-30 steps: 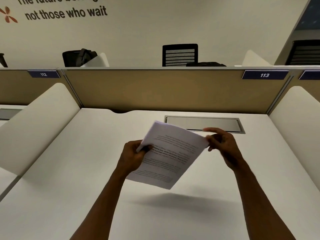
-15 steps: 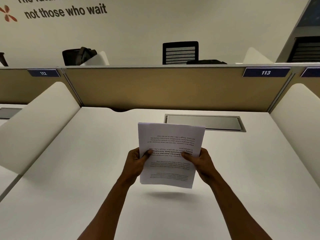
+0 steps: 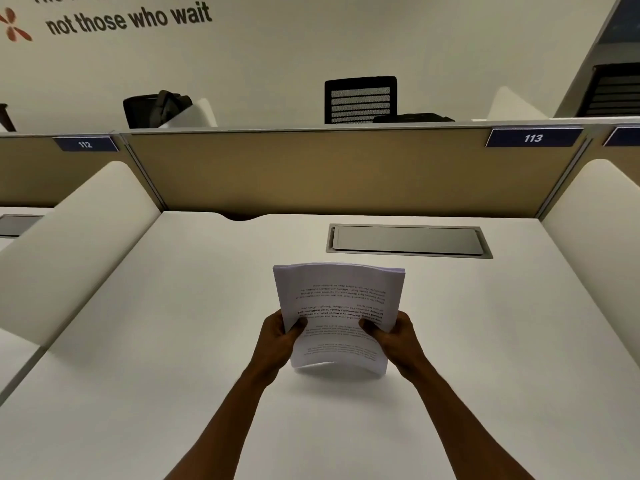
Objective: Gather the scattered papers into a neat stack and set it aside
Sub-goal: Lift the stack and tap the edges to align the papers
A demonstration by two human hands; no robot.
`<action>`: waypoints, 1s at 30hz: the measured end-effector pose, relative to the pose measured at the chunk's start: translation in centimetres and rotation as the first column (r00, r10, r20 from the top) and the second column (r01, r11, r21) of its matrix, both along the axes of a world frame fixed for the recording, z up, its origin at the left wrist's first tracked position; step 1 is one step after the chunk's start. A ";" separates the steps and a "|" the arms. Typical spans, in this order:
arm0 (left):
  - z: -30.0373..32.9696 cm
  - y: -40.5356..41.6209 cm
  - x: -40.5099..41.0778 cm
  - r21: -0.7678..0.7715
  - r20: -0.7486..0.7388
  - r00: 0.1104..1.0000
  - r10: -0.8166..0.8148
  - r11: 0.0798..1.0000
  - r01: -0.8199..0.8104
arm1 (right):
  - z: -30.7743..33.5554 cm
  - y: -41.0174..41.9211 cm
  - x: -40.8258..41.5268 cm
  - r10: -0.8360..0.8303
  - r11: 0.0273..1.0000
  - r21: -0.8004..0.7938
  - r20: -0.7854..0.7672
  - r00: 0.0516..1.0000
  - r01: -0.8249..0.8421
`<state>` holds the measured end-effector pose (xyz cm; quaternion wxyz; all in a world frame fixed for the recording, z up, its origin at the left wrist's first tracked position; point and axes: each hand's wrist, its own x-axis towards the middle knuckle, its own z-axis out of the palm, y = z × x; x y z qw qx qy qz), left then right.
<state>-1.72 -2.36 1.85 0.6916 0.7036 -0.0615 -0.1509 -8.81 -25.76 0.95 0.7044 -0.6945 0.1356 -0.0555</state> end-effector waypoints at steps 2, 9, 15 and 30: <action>0.3 0.1 -0.1 -0.018 0.006 1.000 0.011 1.000 -0.010 | 0.1 -0.2 0.1 0.007 1.000 -0.022 0.010 1.000 -0.007; -0.9 -0.4 -1.2 0.009 -0.036 0.998 0.042 0.999 -0.042 | -1.4 -0.1 -0.3 0.021 0.999 -0.040 -0.002 1.000 -0.021; 0.0 -0.3 -1.1 0.009 -0.005 0.999 0.052 0.999 -0.052 | -0.6 -0.1 -0.3 0.017 0.999 -0.042 0.019 1.000 -0.017; 0.2 1.0 -1.3 -0.025 0.002 1.000 -0.018 1.000 0.018 | -0.2 -1.6 -0.8 0.027 0.984 -0.178 -0.015 1.000 -0.029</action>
